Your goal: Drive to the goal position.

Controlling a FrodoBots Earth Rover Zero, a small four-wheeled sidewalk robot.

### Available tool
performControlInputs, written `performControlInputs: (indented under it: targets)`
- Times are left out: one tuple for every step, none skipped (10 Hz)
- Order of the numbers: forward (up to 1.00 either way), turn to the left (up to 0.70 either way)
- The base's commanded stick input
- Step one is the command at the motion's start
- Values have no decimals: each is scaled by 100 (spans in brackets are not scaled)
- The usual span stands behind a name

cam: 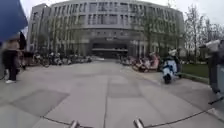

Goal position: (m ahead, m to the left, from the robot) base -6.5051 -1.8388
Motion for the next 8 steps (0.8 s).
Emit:
performControlInputs:
  targets:
    - [0,100]
    - [0,100]
    - [0,100]
    - [0,100]
    - [0,100]
    - [0,100]
    - [0,100]
    - [0,100]
